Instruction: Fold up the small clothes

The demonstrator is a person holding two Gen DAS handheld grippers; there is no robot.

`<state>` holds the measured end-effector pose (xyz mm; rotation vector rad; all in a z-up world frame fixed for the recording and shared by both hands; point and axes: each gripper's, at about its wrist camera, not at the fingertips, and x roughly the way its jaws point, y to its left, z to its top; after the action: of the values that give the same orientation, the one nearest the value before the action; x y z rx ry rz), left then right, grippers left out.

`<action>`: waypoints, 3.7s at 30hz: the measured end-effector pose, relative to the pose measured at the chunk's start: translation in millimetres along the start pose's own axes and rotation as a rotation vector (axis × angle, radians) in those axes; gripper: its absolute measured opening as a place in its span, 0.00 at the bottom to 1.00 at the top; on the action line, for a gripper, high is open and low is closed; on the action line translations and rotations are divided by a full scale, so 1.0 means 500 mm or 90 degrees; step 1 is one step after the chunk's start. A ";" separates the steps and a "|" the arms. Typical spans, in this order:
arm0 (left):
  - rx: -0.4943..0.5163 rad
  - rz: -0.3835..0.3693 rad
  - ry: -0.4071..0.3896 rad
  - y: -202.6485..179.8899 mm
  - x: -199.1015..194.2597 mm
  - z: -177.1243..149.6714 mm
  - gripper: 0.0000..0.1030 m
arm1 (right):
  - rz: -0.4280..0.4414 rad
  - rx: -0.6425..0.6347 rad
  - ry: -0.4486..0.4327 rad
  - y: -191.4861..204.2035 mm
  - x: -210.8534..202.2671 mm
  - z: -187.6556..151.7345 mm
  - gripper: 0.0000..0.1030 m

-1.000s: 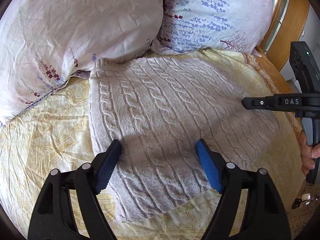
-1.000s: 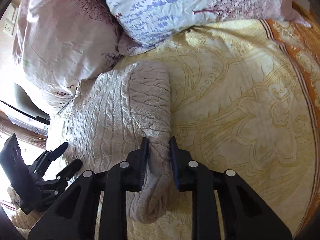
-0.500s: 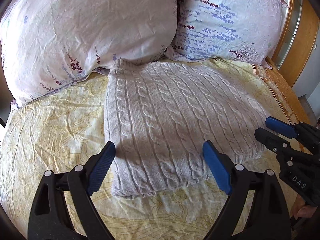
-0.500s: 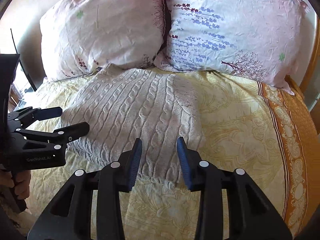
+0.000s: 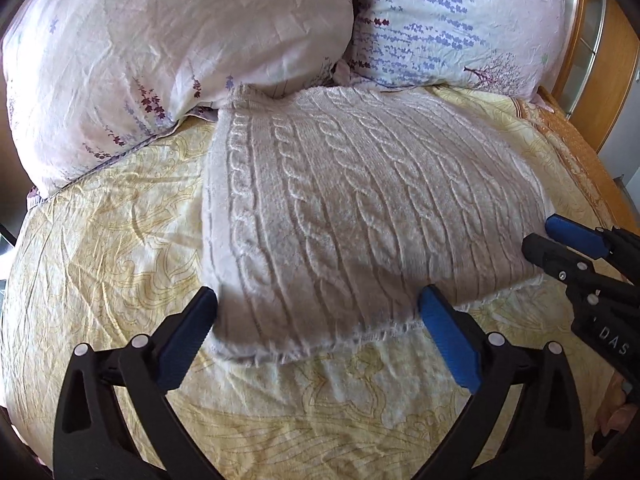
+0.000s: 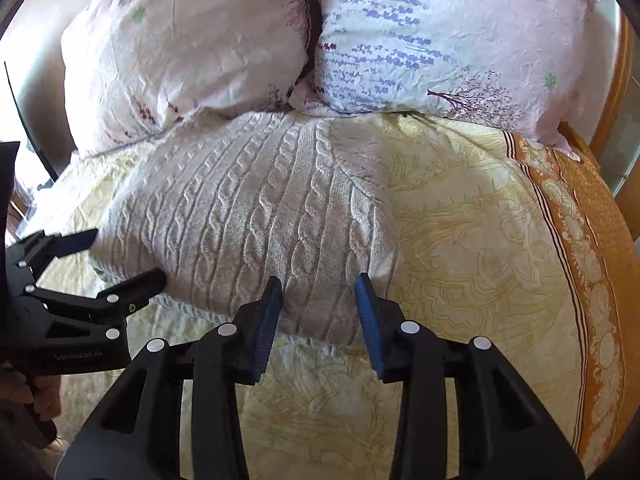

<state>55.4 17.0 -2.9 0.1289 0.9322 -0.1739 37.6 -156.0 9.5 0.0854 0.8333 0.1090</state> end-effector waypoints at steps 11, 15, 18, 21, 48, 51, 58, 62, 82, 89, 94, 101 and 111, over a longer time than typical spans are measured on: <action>-0.078 0.062 -0.017 0.079 -0.041 -0.078 0.98 | -0.044 0.029 0.001 -0.002 -0.019 -0.060 0.86; -0.077 0.060 -0.016 0.081 -0.046 -0.084 0.98 | -0.077 0.004 -0.017 0.015 -0.027 -0.066 0.99; -0.066 0.061 0.003 0.074 -0.036 -0.090 0.98 | -0.075 -0.005 0.001 0.024 -0.016 -0.072 0.99; -0.066 0.054 0.007 0.074 -0.034 -0.092 0.98 | -0.068 -0.005 0.015 0.030 -0.012 -0.078 0.99; -0.082 0.043 0.051 0.094 0.015 -0.102 0.98 | -0.097 0.032 0.071 0.019 0.047 -0.102 0.99; -0.083 0.043 0.052 0.095 0.015 -0.101 0.98 | -0.096 0.030 0.070 0.018 0.050 -0.100 0.99; -0.085 0.043 0.061 0.096 0.019 -0.099 0.98 | -0.095 0.030 0.072 0.018 0.052 -0.098 0.99; -0.086 0.042 0.063 0.097 0.019 -0.098 0.98 | -0.096 0.031 0.071 0.019 0.053 -0.099 0.99; -0.086 0.042 0.063 0.097 0.019 -0.098 0.98 | -0.095 0.030 0.072 0.019 0.053 -0.098 0.99; -0.086 0.042 0.064 0.097 0.020 -0.097 0.98 | -0.095 0.030 0.072 0.019 0.053 -0.097 0.99; -0.085 0.042 0.063 0.097 0.020 -0.097 0.98 | -0.095 0.030 0.072 0.019 0.053 -0.097 0.99; -0.085 0.042 0.064 0.097 0.020 -0.097 0.98 | -0.096 0.030 0.072 0.019 0.053 -0.098 0.99; -0.085 0.042 0.064 0.098 0.020 -0.097 0.98 | -0.096 0.030 0.072 0.020 0.053 -0.098 0.99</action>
<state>33.3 72.8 -37.8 0.0450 1.0359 -0.0440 18.3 -141.3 -41.7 0.0613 0.9526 -0.0477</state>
